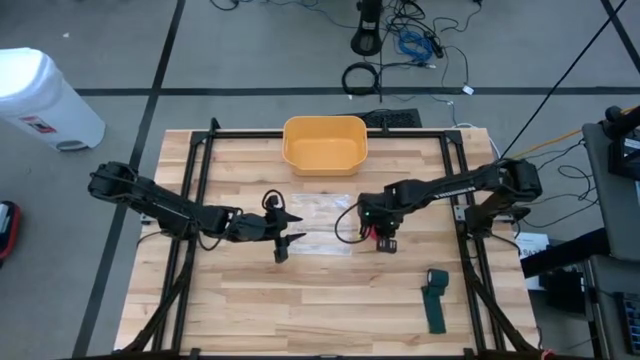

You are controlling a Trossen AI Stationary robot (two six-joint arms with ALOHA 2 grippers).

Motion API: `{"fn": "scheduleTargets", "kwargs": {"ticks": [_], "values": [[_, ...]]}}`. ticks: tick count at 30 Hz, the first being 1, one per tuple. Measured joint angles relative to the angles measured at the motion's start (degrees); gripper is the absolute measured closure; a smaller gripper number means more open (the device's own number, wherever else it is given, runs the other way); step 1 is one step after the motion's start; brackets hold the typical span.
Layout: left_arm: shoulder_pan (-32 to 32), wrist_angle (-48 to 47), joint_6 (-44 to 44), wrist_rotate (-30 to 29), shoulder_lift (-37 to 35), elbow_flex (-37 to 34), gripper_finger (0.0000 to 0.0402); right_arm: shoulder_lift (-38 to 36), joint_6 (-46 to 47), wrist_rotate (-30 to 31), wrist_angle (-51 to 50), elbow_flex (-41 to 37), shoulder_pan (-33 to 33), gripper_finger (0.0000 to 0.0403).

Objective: Roll bandage
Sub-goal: Roll the red bandage

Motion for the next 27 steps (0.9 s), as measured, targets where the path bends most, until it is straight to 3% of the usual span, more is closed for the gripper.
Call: {"fn": "scheduleTargets", "kwargs": {"ticks": [7, 19, 27], "values": [[0.00, -0.05, 0.02, 0.15, 0.00, 0.01, 0.0187, 3.34, -0.29, -0.26, 0.46, 0.84, 0.02, 0.0390], [0.00, -0.05, 0.02, 0.15, 0.00, 0.01, 0.0188, 3.00, -0.91, 1.99, -0.83, 4.08, 0.04, 0.0294], [0.00, -0.26, -0.04, 0.15, -0.02, 0.01, 0.0188, 3.00, -1.44, 2.14, -2.08, 5.12, 0.04, 0.0266]]}}
